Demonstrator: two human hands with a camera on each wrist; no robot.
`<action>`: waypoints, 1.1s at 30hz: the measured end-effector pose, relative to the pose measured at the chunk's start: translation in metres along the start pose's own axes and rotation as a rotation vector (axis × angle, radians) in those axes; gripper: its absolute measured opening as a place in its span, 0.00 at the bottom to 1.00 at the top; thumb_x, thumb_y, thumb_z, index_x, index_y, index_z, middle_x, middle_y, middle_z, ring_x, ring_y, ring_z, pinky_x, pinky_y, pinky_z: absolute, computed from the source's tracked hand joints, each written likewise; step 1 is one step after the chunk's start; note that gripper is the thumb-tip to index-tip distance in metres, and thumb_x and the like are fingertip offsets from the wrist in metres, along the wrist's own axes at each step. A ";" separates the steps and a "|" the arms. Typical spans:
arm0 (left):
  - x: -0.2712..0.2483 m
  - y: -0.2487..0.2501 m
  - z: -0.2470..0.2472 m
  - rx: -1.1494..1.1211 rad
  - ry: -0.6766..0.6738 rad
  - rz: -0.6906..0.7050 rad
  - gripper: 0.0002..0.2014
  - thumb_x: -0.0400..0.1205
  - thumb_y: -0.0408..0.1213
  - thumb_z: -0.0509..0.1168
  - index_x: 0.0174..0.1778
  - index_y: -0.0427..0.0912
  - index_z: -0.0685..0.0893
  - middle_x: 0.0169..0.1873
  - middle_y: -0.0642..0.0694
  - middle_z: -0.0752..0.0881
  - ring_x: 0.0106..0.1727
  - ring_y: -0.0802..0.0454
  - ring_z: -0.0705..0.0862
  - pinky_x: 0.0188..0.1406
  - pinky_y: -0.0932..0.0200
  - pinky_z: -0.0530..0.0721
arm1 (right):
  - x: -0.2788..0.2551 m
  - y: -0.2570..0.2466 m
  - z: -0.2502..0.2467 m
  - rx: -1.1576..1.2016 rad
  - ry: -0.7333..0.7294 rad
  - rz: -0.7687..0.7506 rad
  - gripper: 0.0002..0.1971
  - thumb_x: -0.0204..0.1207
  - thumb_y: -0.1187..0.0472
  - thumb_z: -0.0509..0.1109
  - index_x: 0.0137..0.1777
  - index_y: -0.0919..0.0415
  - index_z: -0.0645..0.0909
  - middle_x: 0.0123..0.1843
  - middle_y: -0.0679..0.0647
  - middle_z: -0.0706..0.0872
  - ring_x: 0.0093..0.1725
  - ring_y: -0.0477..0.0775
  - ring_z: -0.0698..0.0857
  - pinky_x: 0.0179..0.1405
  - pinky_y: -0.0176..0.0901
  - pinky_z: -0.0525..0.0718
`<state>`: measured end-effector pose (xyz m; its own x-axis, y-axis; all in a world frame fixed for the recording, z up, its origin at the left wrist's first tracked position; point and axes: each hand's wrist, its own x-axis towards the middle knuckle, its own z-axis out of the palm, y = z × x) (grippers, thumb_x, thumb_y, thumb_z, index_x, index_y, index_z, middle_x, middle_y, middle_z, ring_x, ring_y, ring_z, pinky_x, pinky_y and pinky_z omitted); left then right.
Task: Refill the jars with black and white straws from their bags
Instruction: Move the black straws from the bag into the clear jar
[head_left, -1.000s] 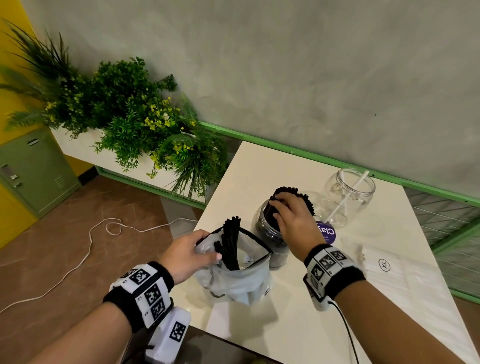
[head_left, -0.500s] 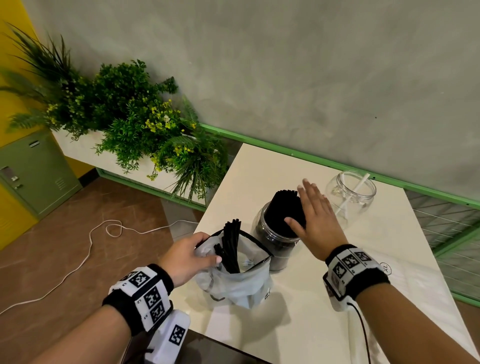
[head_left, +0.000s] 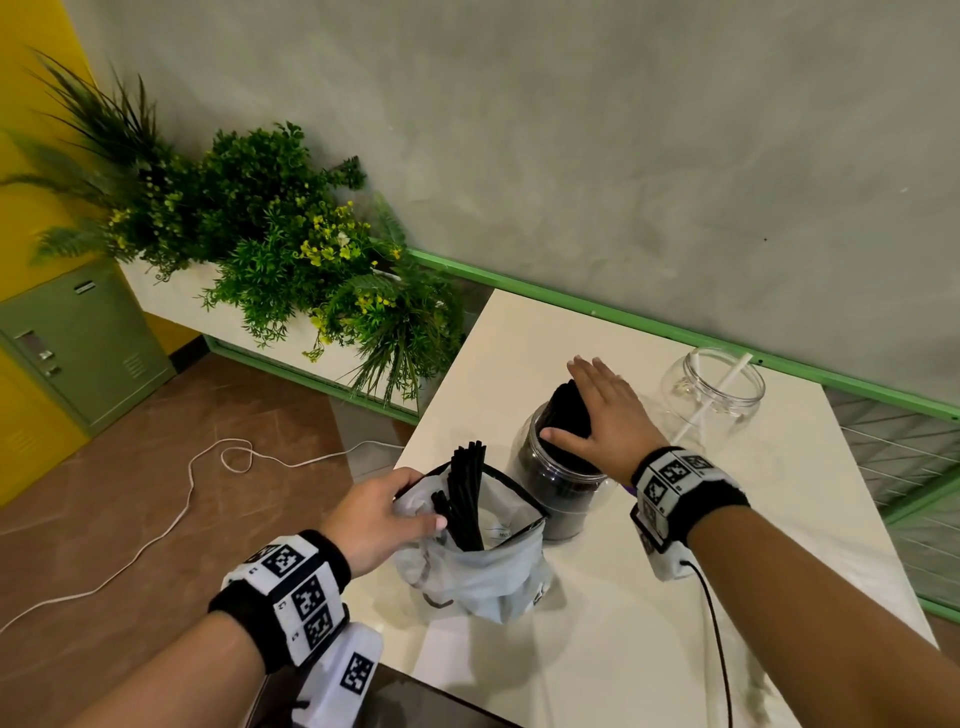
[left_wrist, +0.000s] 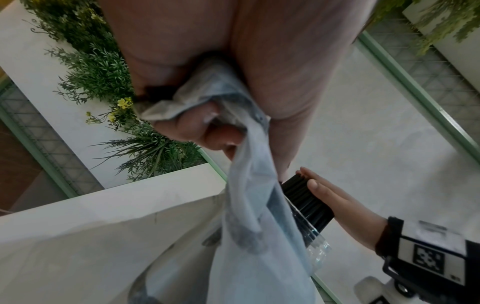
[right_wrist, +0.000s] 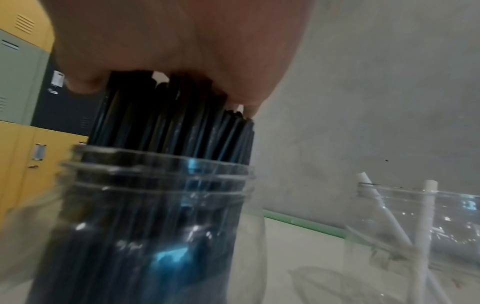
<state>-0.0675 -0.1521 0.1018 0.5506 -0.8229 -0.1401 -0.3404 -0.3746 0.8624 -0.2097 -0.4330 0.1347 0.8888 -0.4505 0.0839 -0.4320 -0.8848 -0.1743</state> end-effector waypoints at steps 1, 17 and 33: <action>0.000 0.000 0.000 0.007 -0.002 -0.003 0.14 0.72 0.41 0.77 0.50 0.50 0.84 0.42 0.54 0.89 0.46 0.59 0.87 0.51 0.53 0.84 | 0.004 0.002 -0.002 0.020 -0.013 0.021 0.54 0.65 0.21 0.53 0.84 0.54 0.49 0.86 0.53 0.53 0.84 0.53 0.50 0.83 0.50 0.49; 0.000 -0.008 -0.011 0.010 0.024 -0.037 0.13 0.70 0.43 0.78 0.47 0.55 0.83 0.40 0.58 0.89 0.43 0.65 0.86 0.49 0.57 0.84 | 0.016 0.022 -0.007 0.023 -0.039 0.017 0.45 0.63 0.20 0.48 0.73 0.48 0.71 0.62 0.51 0.76 0.64 0.55 0.69 0.67 0.50 0.70; 0.008 -0.007 -0.008 0.047 -0.003 -0.015 0.13 0.72 0.44 0.77 0.49 0.55 0.83 0.43 0.57 0.88 0.46 0.63 0.85 0.48 0.60 0.82 | -0.024 0.001 0.026 0.424 0.466 0.167 0.34 0.62 0.52 0.84 0.67 0.60 0.77 0.56 0.52 0.72 0.54 0.49 0.75 0.63 0.42 0.77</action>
<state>-0.0544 -0.1527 0.0982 0.5535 -0.8185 -0.1540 -0.3678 -0.4062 0.8365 -0.2274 -0.4203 0.1067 0.6142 -0.6664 0.4226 -0.3760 -0.7180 -0.5857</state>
